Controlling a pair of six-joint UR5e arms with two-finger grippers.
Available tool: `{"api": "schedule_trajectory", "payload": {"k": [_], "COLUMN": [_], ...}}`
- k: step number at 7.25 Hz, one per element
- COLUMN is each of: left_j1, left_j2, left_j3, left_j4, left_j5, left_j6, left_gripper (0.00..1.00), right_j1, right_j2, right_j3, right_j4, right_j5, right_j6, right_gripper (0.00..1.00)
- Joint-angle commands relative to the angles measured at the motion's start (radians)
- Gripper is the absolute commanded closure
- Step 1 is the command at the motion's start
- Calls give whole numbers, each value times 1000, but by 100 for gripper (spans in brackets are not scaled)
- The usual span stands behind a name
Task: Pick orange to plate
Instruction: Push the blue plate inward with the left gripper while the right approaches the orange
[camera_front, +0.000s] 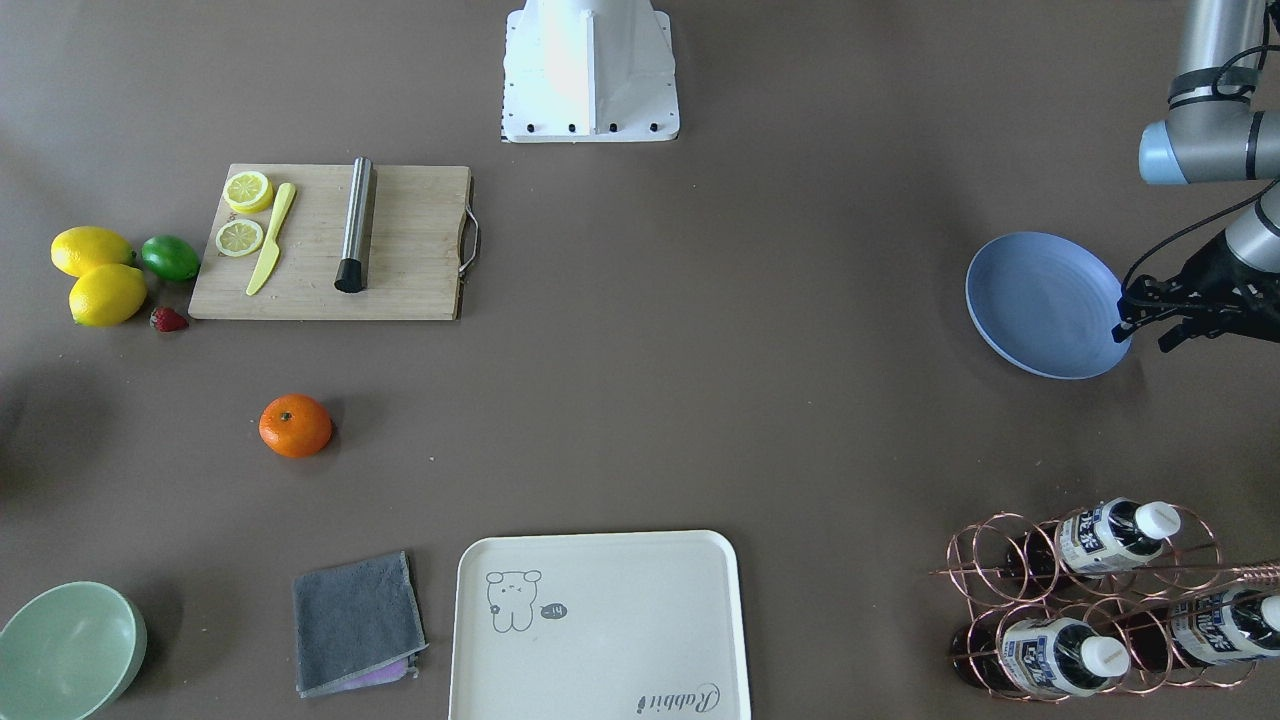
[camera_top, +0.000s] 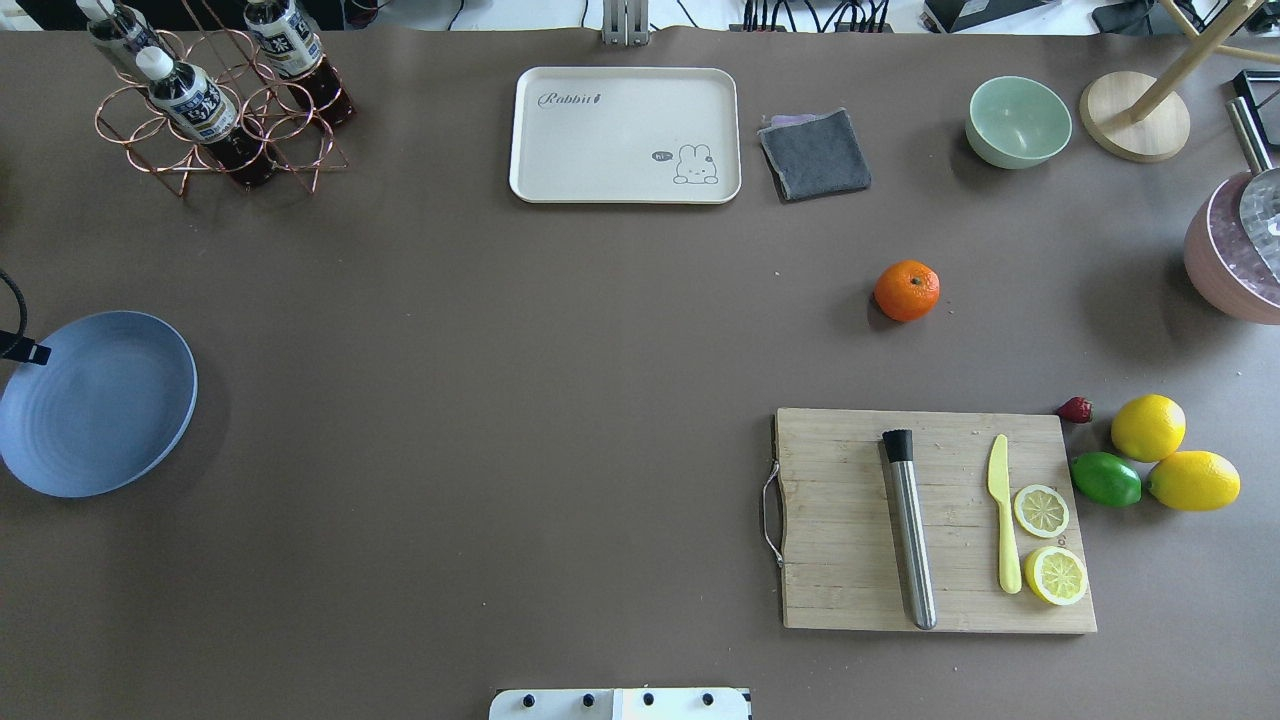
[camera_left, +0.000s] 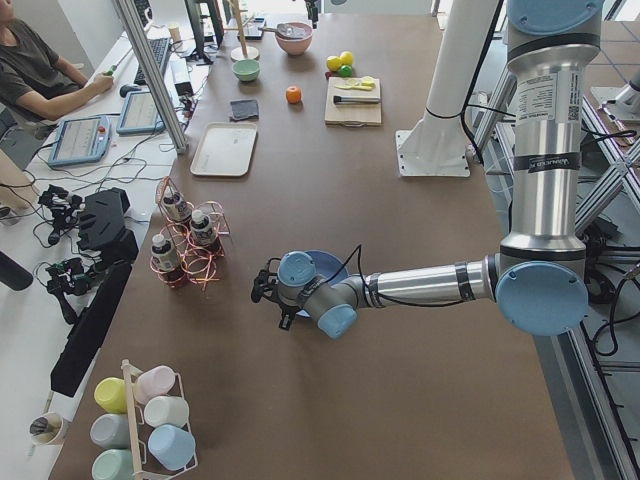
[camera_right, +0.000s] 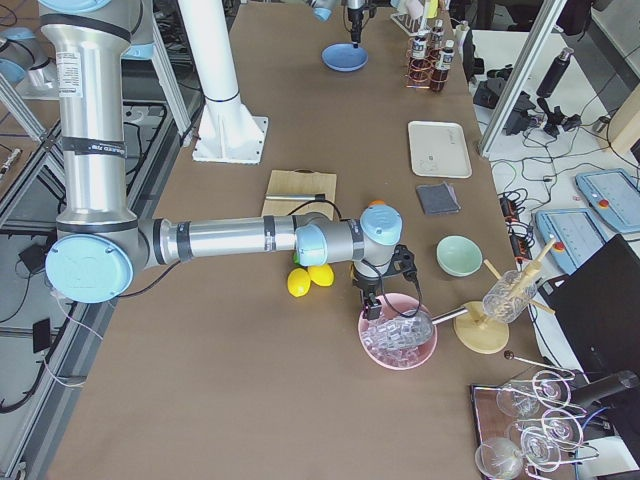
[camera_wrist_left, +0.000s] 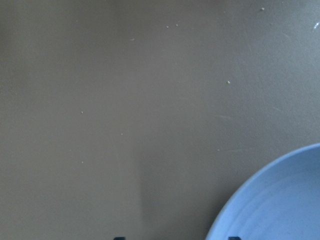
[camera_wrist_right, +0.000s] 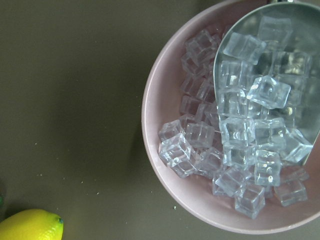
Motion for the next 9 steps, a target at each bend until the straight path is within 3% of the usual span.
{"api": "schedule_trajectory", "payload": {"k": [1,2,3,5,6,9], "left_j1": [1,1,1,1,-1,57], "left_j2": [21,21,21,21,18,-105], "left_j3": [-1,-1,-1,-25,-74,-248], "left_j4": [-36,-38,-36,-29,-20,58], "left_j5": [-39,-45,-45,-65,-126,-136], "left_j6": [-2,-2,0,-2,-70,-445], "left_gripper": [42,65,100,100,100,100], "right_j1": [0,0,0,0,0,-127], "right_j2": [0,0,-1,11,40,233], "right_j3": [0,0,-2,8,12,-3], "right_j4": [0,0,0,0,0,1], "right_j5": [1,1,1,2,25,34], "right_j6": [0,0,0,12,90,412], "right_gripper": [0,0,0,0,0,0]}}
